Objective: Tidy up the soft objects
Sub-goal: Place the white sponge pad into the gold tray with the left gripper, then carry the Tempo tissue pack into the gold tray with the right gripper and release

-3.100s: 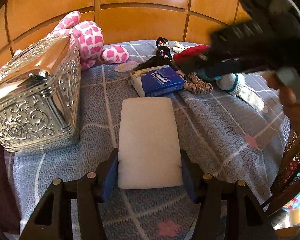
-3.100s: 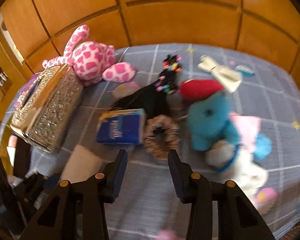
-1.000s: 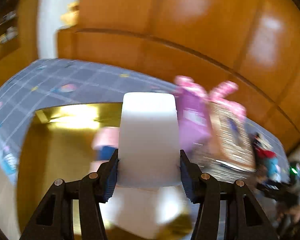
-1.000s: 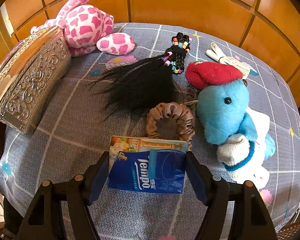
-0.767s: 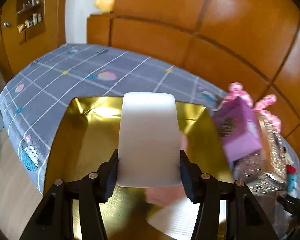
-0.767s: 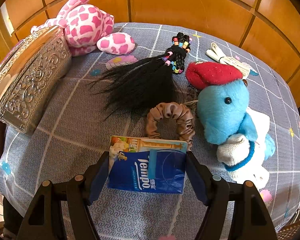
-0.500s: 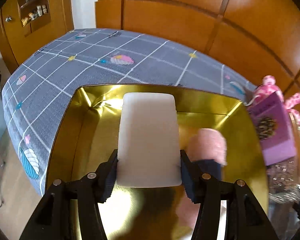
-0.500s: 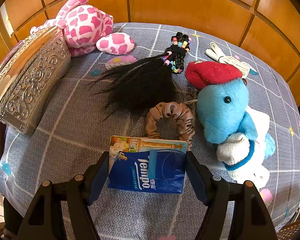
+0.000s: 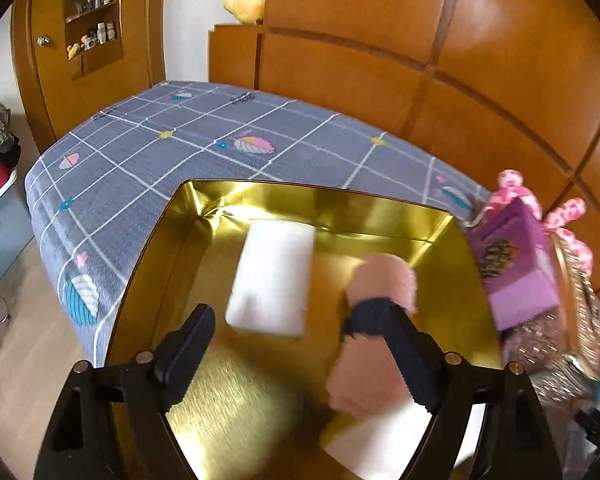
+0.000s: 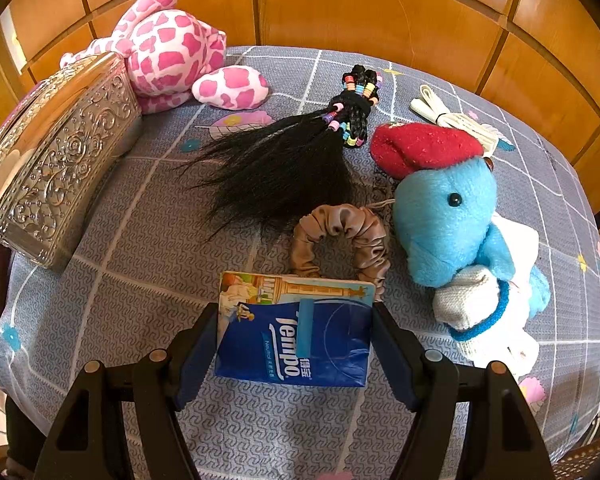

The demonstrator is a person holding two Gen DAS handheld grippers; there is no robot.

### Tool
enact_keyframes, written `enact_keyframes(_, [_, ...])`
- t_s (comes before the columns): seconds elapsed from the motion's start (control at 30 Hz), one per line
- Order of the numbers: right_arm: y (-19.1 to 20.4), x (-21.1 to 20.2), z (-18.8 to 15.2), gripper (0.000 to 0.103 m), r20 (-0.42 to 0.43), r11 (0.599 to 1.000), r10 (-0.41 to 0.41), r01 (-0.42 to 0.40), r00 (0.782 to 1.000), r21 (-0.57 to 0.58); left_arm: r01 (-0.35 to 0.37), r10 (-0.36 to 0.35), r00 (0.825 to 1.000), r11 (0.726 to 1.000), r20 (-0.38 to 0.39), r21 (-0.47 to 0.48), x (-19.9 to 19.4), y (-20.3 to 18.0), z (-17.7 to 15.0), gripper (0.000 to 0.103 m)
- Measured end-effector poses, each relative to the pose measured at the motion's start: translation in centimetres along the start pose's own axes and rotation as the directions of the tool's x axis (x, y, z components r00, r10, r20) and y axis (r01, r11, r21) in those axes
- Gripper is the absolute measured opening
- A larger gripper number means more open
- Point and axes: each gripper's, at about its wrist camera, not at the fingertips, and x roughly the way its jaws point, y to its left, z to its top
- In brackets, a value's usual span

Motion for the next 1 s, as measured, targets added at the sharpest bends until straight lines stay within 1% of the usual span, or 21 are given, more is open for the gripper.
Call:
enact_keyframes(0.17, [0.1, -0.1, 0.0, 0.074, 0.003, 1.000, -0.004, 0.004, 1.000, 0.000, 0.008, -0.008, 0.999, 1.000, 0.044, 0.001, -2.7, -0.8, -2.1, 0.088])
enact_keyframes(0.33, [0.1, -0.1, -0.1, 0.074, 0.009, 1.000, -0.008, 0.008, 1.000, 0.001, -0.004, 0.002, 0.999, 0.999, 0.046, 0.043, -3.6, -2.0, -3.8, 0.090])
enact_keyframes(0.43, [0.1, -0.1, -0.1, 0.074, 0.012, 1.000, -0.009, 0.009, 1.000, 0.005, 0.001, -0.004, 0.999, 0.998, 0.047, 0.061, -4.0, -2.8, -4.5, 0.091])
enact_keyframes(0.67, [0.2, -0.2, -0.3, 0.074, 0.020, 1.000, -0.016, 0.016, 1.000, 0.014, 0.010, -0.018, 0.997, 0.993, 0.070, 0.119, -5.0, -4.6, -5.4, 0.091])
enact_keyframes(0.87, [0.2, -0.4, -0.4, 0.074, 0.032, 0.999, -0.024, 0.023, 0.999, 0.033, 0.015, -0.025, 0.997, 0.992, 0.075, 0.128, -5.3, -4.9, -5.5, 0.093])
enact_keyframes(1.0, [0.5, -1.1, -0.6, 0.074, 0.056, 0.999, -0.032, 0.030, 0.998, 0.038, 0.017, -0.025, 0.998, 0.991, 0.064, 0.131, -5.2, -4.9, -5.7, 0.093])
